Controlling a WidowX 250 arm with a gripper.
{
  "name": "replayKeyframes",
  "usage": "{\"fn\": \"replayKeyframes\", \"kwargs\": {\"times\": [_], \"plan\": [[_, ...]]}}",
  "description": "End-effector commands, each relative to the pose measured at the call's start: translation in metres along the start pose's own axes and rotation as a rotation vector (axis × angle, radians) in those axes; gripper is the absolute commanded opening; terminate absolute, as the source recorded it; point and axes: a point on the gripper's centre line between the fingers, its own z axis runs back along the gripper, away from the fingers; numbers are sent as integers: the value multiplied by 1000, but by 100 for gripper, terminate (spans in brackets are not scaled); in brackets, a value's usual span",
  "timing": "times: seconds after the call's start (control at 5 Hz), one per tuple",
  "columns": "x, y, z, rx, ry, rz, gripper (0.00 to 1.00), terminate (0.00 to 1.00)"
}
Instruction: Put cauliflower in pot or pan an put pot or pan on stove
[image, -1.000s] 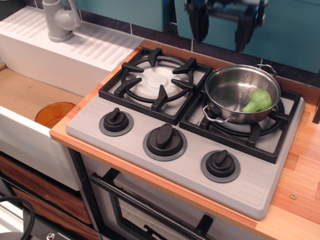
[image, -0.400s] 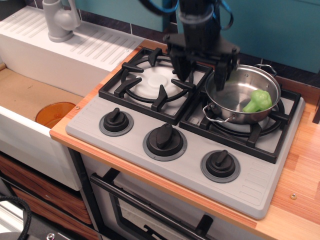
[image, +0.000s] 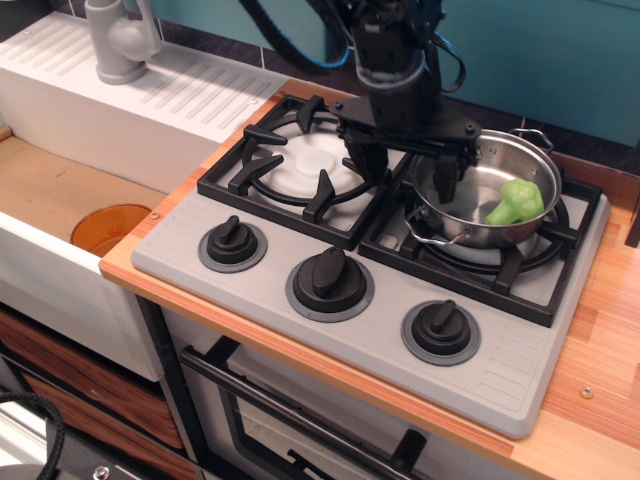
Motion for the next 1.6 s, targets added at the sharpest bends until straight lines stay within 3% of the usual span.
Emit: {"fn": "replayKeyframes", "kwargs": {"times": [0.0,0.6,1.0,1.4], "plan": [[9,-18,7,2,-56,22,0,0],[-1,-31,24,-8,-9,37,0,0],[-1,-33,60,9,48,50,0,0],[18,-1,85,16,97,-5,0,0]]}}
